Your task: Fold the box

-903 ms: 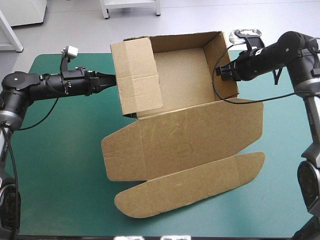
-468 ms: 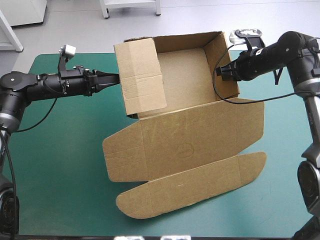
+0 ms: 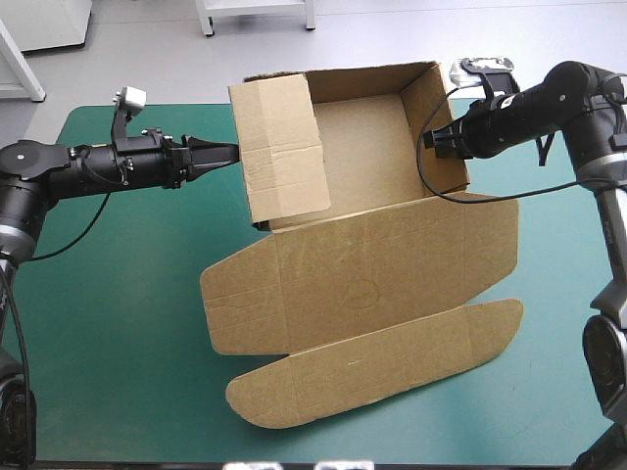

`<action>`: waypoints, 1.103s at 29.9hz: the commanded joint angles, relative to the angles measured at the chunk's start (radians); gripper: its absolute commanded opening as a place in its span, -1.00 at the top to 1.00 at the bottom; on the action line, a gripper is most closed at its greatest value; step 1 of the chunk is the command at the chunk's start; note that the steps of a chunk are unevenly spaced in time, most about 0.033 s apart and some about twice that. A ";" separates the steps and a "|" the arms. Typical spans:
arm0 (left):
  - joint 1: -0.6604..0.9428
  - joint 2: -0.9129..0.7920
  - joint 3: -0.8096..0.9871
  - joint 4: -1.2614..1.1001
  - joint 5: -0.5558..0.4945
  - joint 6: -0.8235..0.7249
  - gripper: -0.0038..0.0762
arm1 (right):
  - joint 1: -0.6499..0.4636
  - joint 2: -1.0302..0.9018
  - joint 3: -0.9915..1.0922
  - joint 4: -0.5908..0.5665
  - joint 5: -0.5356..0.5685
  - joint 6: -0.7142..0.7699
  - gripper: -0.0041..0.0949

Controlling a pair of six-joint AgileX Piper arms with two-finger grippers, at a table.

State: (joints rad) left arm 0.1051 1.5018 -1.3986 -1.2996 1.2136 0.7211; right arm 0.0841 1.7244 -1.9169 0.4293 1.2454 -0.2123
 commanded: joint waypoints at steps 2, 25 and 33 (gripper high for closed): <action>-0.007 -0.050 -0.024 -0.112 0.079 -0.002 -0.27 | 0.003 -0.046 -0.028 0.040 -0.018 0.012 0.92; -0.136 -0.052 -0.026 -0.099 -0.105 -0.024 -0.27 | 0.007 -0.046 -0.028 0.012 -0.025 0.076 0.92; -0.136 -0.052 -0.026 0.077 -0.183 -0.115 -0.26 | 0.105 -0.046 -0.028 -0.131 -0.089 0.165 0.91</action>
State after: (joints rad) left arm -0.0243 1.4903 -1.3986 -1.1975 1.0650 0.6343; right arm 0.1650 1.7244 -1.9169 0.2742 1.2274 -0.0759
